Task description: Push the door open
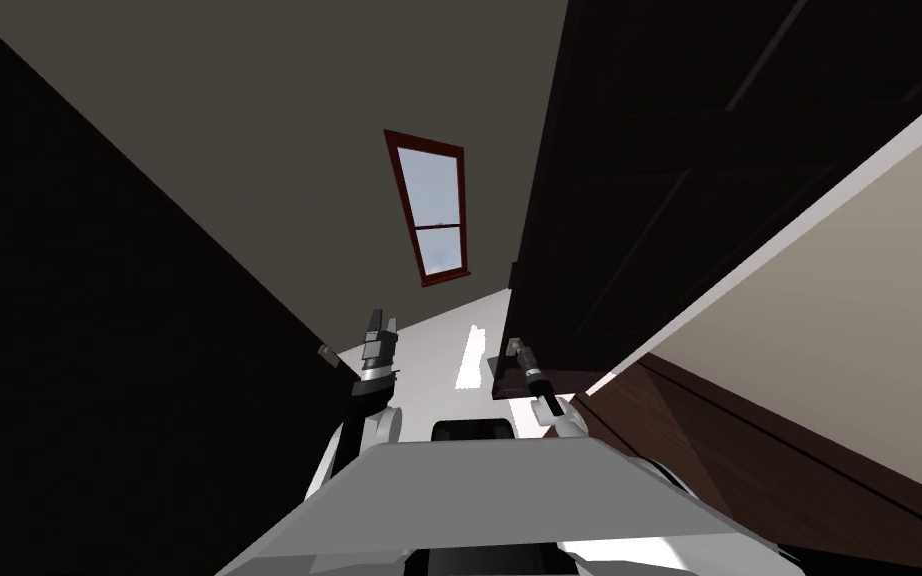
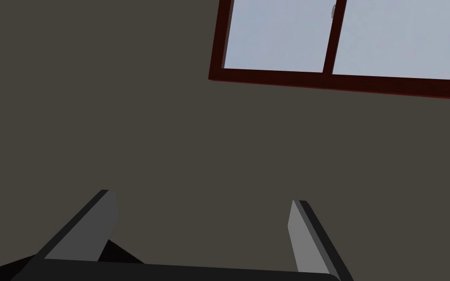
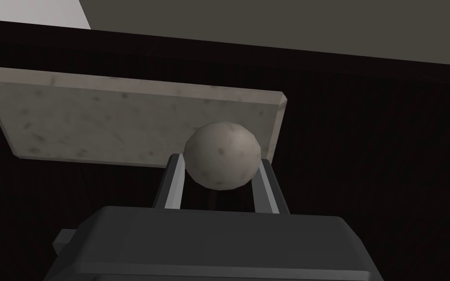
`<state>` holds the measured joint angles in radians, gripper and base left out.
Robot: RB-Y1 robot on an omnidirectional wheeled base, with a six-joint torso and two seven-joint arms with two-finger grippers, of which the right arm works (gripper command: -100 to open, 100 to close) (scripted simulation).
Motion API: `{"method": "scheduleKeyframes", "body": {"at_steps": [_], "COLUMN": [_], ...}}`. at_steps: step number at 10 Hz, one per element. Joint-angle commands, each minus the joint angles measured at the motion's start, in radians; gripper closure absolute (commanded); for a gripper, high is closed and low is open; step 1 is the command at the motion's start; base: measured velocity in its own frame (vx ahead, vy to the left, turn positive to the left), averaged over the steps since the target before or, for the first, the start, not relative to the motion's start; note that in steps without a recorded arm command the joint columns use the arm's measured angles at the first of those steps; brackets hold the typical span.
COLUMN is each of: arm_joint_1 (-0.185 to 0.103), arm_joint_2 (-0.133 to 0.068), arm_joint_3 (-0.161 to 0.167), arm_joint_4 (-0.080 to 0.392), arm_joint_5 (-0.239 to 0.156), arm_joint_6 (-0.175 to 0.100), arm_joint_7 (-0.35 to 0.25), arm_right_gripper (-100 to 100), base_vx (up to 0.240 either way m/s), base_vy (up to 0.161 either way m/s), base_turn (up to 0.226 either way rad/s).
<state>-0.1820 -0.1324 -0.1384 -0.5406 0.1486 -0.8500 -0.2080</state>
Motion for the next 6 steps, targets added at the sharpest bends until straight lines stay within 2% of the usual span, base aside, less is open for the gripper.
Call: {"method": "scheduleKeyframes", "body": {"at_steps": [1,4,5,6], "arm_joint_1": [0.006,0.006,0.011,0.011], "arm_joint_2": [0.001,-0.002,-0.009,-0.013], "arm_joint_3": [-0.013,-0.034,-0.034,-0.049], "arm_joint_4": [-0.021,-0.019,-0.009,-0.01], "arm_joint_5": [-0.01,-0.027,-0.025,-0.034], "arm_joint_6": [0.01,0.013,0.011,0.011], "arm_joint_7": [0.008,0.018,0.016,0.021], "arm_right_gripper": [100,100,100,100], "base_vx": [0.141,0.173,0.069,0.109], "base_vy": [0.075,0.11,0.039,0.033], "base_turn": [-0.015,-0.035,-0.041,-0.049]}}
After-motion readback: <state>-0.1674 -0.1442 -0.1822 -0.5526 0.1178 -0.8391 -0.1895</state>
